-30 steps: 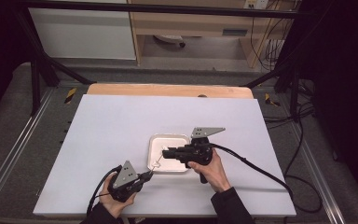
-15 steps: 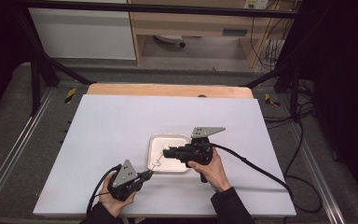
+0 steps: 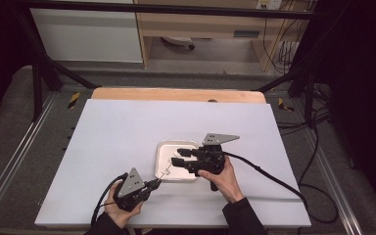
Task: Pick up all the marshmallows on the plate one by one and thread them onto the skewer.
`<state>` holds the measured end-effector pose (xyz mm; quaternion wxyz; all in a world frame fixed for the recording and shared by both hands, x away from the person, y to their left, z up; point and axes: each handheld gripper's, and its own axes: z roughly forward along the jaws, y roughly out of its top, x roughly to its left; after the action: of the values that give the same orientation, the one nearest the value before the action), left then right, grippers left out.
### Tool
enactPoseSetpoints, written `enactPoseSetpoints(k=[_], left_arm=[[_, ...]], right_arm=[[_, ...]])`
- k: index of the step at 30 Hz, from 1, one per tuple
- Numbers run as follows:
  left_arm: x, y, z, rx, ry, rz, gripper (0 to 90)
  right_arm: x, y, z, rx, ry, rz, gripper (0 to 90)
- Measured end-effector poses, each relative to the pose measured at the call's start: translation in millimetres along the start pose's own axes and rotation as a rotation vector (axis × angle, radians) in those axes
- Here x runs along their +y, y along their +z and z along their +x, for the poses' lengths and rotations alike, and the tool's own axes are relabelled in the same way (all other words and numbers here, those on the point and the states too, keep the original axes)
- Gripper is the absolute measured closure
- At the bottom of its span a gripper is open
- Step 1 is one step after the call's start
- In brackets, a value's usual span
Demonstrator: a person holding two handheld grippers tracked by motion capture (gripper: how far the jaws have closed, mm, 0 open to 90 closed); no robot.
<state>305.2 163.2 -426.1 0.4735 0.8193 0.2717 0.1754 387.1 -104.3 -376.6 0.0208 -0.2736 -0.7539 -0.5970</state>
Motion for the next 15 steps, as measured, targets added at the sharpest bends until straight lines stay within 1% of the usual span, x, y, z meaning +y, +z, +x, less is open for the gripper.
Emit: enactPoseSetpoints(k=[2, 5, 7, 11, 12, 14, 15], left_arm=[[-0.3, 0.1, 0.3, -0.002, -0.003, 0.001, 89.2], [-0.3, 0.4, -0.1, -0.007, -0.002, 0.002, 89.2], [-0.4, 1.0, -0.3, -0.008, -0.001, 0.006, 89.2], [-1.4, 0.6, 0.3, -0.005, -0.007, 0.014, 89.2], [-1.4, 0.3, 0.4, 0.0, -0.011, 0.015, 89.2], [-1.6, 0.0, 1.3, -0.006, -0.032, 0.009, 89.2], [-1.3, -0.4, 1.2, 0.001, -0.031, 0.007, 89.2]], right_arm=[[2.3, -1.9, -0.6, 0.006, 0.002, -0.021, 53.2], [4.6, -3.3, -1.4, 0.025, 0.011, -0.029, 65.1], [4.5, -2.8, -2.5, 0.044, 0.016, -0.022, 75.2], [2.4, -0.2, -2.7, 0.066, 0.035, -0.011, 80.0], [1.4, 0.9, -2.7, 0.069, 0.036, -0.014, 80.6], [-1.0, 2.9, -1.5, 0.066, 0.035, -0.024, 81.1], [-1.9, 3.7, -0.7, 0.066, 0.038, -0.029, 81.3]])
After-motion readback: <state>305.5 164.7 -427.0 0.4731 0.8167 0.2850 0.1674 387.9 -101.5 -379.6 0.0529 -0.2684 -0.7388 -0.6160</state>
